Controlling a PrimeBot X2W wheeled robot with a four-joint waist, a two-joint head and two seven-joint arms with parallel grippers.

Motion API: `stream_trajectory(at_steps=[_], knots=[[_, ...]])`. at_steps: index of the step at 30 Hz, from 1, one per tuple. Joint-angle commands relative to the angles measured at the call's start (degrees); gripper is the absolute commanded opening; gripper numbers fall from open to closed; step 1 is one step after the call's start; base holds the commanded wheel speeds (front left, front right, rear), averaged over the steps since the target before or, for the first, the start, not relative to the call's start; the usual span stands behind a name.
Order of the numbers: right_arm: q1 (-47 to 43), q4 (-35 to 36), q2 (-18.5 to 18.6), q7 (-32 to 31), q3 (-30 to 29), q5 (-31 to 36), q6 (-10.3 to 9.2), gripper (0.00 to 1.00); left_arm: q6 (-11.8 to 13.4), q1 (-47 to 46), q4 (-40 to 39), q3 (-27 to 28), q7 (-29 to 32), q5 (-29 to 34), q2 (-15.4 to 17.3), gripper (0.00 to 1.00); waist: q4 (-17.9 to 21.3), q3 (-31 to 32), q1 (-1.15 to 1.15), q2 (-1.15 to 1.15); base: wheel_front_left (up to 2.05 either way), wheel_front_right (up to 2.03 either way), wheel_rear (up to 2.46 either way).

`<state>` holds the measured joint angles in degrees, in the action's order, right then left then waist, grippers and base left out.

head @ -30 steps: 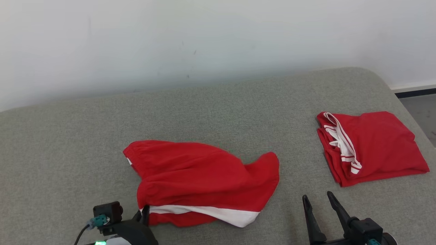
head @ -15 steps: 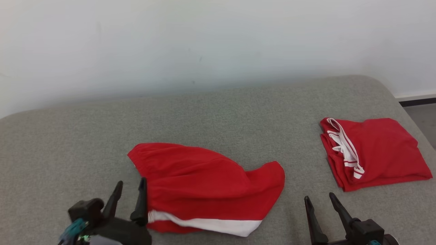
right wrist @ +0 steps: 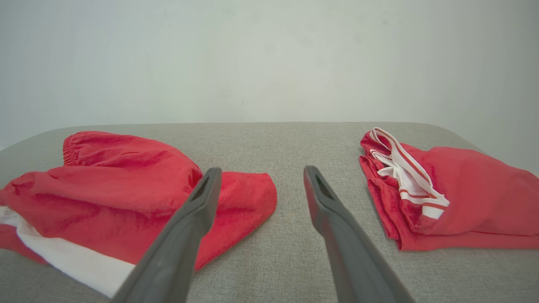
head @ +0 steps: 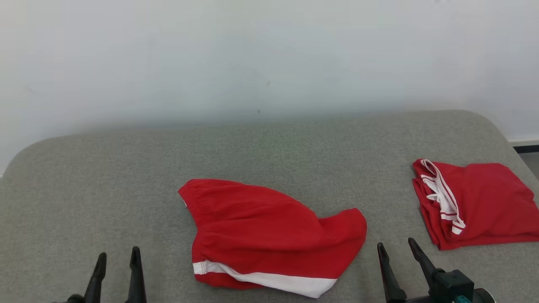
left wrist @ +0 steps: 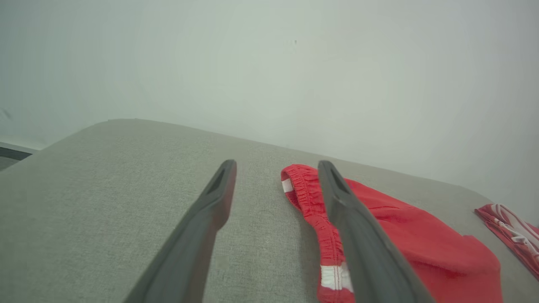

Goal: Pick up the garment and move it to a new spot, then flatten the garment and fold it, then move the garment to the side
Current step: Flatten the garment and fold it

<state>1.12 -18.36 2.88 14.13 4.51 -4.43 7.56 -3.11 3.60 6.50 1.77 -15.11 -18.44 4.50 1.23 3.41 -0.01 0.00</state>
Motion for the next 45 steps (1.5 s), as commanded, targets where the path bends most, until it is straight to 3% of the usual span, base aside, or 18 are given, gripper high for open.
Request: stream_trajectory(at_steps=[1, 10, 22, 25, 29, 35, 38, 45], knots=[[0.2, -0.2, 0.0, -0.1, 0.1, 0.1, -0.16, 1.0, -0.5, 1.3, -0.2, 1.0, 0.0, 0.9, -0.4, 1.0, -0.7, 0.6, 0.01, 0.0, 0.0, 0.0, 0.0], [0.0, -1.4, 0.0, 0.1, -0.1, -0.4, -0.16, 1.0, -2.9, 3.4, 0.3, 3.0, 0.0, 3.9, -1.5, 1.0, -1.9, 1.1, 0.01, 0.0, 0.0, 0.0, 0.0], [1.9, -2.5, 0.0, -0.7, -1.3, -1.2, -0.16, 1.0, -3.7, 1.2, 1.3, 0.7, 0.0, 4.4, -1.6, 1.0, -1.8, 0.1, 0.01, 0.0, 0.0, 0.0, 0.0], [4.4, -4.1, 0.0, -4.2, -1.6, -3.1, -0.16, 1.0, -3.7, 0.8, 1.3, 0.5, 0.0, 4.4, -1.6, 1.0, -1.7, -0.4, 0.01, 0.0, 0.0, 0.0, 0.0], [9.3, -8.8, 0.0, -15.4, -2.3, -8.0, -0.16, 1.0, -3.8, 0.5, 1.3, 0.1, 0.0, 4.6, -1.6, 1.0, -1.7, -1.2, 0.01, 0.0, 0.0, 0.0, 0.0], [16.6, -16.8, 0.0, -26.6, -4.6, -8.1, -0.16, 1.0, -3.8, -0.3, 1.2, -0.5, 0.0, 4.5, -1.6, 1.0, -2.5, -2.9, 0.01, 0.0, 0.0, 0.0, 0.0], [19.5, -20.6, 0.1, -28.9, -6.0, -6.9, -0.16, 1.0, -3.9, -1.1, 1.2, -1.1, 0.0, 4.5, -1.6, 1.0, -3.2, -3.9, 0.01, 0.0, 0.0, 0.0, 0.0], [25.2, -27.2, 0.1, -27.9, -6.9, -4.5, -0.16, 1.0, -4.1, -2.9, 0.8, -1.6, 0.0, 4.5, -1.6, 1.0, -4.6, -6.9, 0.01, 0.0, 0.0, 0.0, 0.0]])
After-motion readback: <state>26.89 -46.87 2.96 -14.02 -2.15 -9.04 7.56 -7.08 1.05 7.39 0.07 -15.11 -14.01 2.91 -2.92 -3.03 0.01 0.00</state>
